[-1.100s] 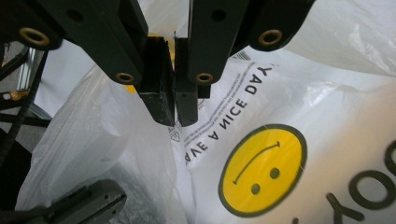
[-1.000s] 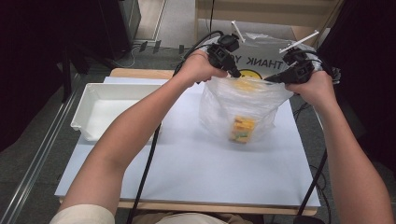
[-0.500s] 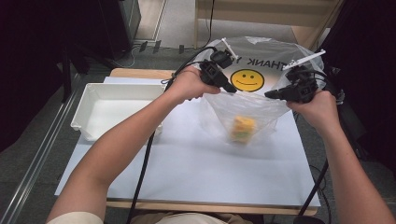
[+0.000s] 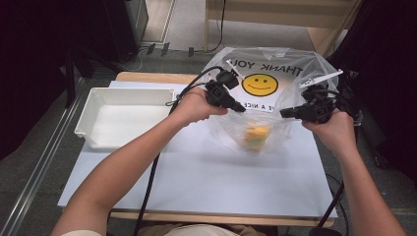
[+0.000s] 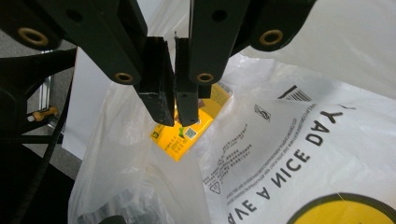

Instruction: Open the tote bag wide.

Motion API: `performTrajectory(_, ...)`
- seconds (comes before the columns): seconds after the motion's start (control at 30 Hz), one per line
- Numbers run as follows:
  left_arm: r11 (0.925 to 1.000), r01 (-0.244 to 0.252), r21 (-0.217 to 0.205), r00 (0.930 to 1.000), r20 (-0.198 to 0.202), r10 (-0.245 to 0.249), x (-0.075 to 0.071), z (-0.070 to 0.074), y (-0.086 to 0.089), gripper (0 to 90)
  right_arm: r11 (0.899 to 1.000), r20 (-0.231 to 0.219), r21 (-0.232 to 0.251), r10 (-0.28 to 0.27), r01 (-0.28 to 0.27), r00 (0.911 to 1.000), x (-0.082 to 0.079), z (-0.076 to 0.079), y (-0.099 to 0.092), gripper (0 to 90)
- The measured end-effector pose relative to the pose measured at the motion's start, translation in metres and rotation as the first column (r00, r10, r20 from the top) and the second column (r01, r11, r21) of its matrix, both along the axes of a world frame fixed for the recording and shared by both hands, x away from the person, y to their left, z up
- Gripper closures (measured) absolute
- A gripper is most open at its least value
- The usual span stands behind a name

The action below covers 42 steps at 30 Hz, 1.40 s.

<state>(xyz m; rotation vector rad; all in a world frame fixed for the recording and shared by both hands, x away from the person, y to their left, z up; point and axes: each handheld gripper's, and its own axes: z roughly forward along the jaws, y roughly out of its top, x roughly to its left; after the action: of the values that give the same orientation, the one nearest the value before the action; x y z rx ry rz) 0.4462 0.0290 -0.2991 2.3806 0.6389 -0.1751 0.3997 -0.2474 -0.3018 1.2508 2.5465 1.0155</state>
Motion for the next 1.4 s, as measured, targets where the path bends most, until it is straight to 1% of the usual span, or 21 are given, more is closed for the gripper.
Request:
performTrajectory(0.1, 1.0, -0.002, -0.001, 0.9999, -0.012, 0.002, -0.003, -0.008, 0.001, 87.3, 1.0, -0.007, -0.008, -0.005, 0.005, 1.0, -0.004, -0.004, 0.002, 90.0)
performTrajectory(0.23, 1.0, 0.001, 0.005, 0.9997, -0.024, -0.001, -0.006, -0.013, -0.001, 87.3, 1.0, 0.007, -0.012, 0.003, -0.003, 1.0, -0.007, -0.004, 0.005, 90.0)
performTrajectory(0.33, 0.9999, 0.011, -0.001, 0.9994, -0.033, -0.011, -0.01, -0.014, -0.002, 87.5, 1.0, 0.018, -0.014, 0.001, -0.001, 0.9998, -0.007, 0.001, 0.011, 90.0)
performTrajectory(0.43, 0.9994, 0.034, 0.001, 0.9988, -0.035, -0.034, -0.015, -0.015, -0.005, 87.5, 1.0, 0.037, -0.009, 0.0, 0.0, 0.9993, -0.006, 0.009, 0.016, 90.0)
performTrajectory(0.47, 0.9991, 0.042, 0.001, 0.9982, -0.042, -0.042, -0.016, -0.015, -0.006, 87.5, 1.0, 0.044, -0.005, 0.003, -0.002, 0.999, -0.006, 0.011, 0.017, 90.0)
performTrajectory(0.53, 0.9988, 0.049, 0.003, 0.998, -0.04, -0.049, -0.018, -0.015, -0.007, 87.4, 1.0, 0.062, -0.002, 0.009, -0.009, 0.9981, -0.003, 0.017, 0.022, 90.0)
performTrajectory(0.6, 0.9986, 0.053, -0.001, 0.9978, -0.038, -0.053, -0.02, -0.016, -0.009, 87.5, 1.0, 0.064, -0.004, 0.009, -0.009, 0.9979, 0.001, 0.018, 0.028, 90.0)
performTrajectory(0.63, 0.9984, 0.056, -0.002, 0.9978, -0.036, -0.056, -0.02, -0.016, -0.009, 87.4, 1.0, 0.069, -0.004, 0.014, -0.013, 0.9975, 0.005, 0.017, 0.031, 90.0)
performTrajectory(0.67, 0.9983, 0.058, -0.006, 0.9976, -0.037, -0.058, -0.021, -0.017, -0.009, 87.4, 1.0, 0.065, -0.001, 0.009, -0.009, 0.9979, 0.007, 0.015, 0.033, 90.0)
performTrajectory(0.7, 0.9982, 0.06, -0.005, 0.9974, -0.04, -0.061, -0.022, -0.017, -0.01, 87.4, 1.0, 0.072, -0.007, 0.011, -0.01, 0.9973, 0.011, 0.012, 0.036, 90.0)
performTrajectory(0.77, 0.9984, 0.056, -0.006, 0.9974, -0.046, -0.056, -0.023, -0.019, -0.009, 87.3, 1.0, 0.067, -0.005, 0.004, -0.003, 0.9978, 0.017, 0.005, 0.04, 90.0)
performTrajectory(0.83, 0.9982, 0.06, -0.005, 0.9973, -0.042, -0.06, -0.022, -0.022, -0.009, 87.3, 1.0, 0.052, -0.007, -0.003, 0.003, 0.9986, 0.023, -0.004, 0.041, 90.0)
performTrajectory(0.9, 0.9984, 0.056, -0.003, 0.997, -0.053, -0.056, -0.023, -0.024, -0.007, 87.3, 1.0, 0.027, -0.011, -0.014, 0.014, 0.9995, 0.026, -0.014, 0.041, 90.0)
performTrajectory(0.93, 0.9984, 0.056, -0.003, 0.997, -0.053, -0.056, -0.023, -0.024, -0.007, 87.3, 1.0, 0.027, -0.011, -0.014, 0.014, 0.9995, 0.026, -0.014, 0.041, 90.0)
performTrajectory(0.97, 0.9985, 0.055, -0.01, 0.9966, -0.061, -0.055, -0.023, -0.026, -0.005, 87.3, 0.999, 0.007, -0.016, -0.028, 0.028, 0.9996, 0.027, -0.024, 0.039, 90.0)
performTrajectory(1.07, 0.9987, 0.051, -0.007, 0.9965, -0.065, -0.051, -0.022, -0.028, -0.002, 87.2, 0.999, -0.013, -0.013, -0.041, 0.041, 0.9991, 0.024, -0.033, 0.034, 90.0)
performTrajectory(1.1, 0.9989, 0.046, -0.005, 0.9968, -0.065, -0.046, -0.02, -0.031, 0.0, 87.1, 0.999, -0.013, -0.014, -0.046, 0.046, 0.9988, 0.023, -0.036, 0.032, 90.0)
performTrajectory(1.23, 0.9996, 0.029, -0.008, 0.9965, -0.079, -0.029, -0.018, -0.036, 0.003, 87.0, 0.998, -0.029, -0.012, -0.061, 0.06, 0.9977, 0.017, -0.044, 0.026, 90.0)
performTrajectory(1.3, 0.9995, 0.031, -0.006, 0.9974, -0.065, -0.031, -0.016, -0.039, 0.004, 86.9, 0.998, -0.032, -0.017, -0.064, 0.063, 0.9975, 0.014, -0.048, 0.024, 90.0)
performTrajectory(1.33, 0.9999, 0.012, -0.007, 0.9973, -0.072, -0.013, -0.016, -0.041, 0.005, 86.8, 0.997, -0.035, -0.016, -0.073, 0.072, 0.9967, 0.013, -0.05, 0.023, 90.0)
performTrajectory(1.4, 0.9999, 0.012, -0.009, 0.9977, -0.067, -0.012, -0.014, -0.042, 0.006, 86.6, 0.997, -0.036, -0.016, -0.072, 0.071, 0.9968, 0.012, -0.051, 0.022, 90.0)
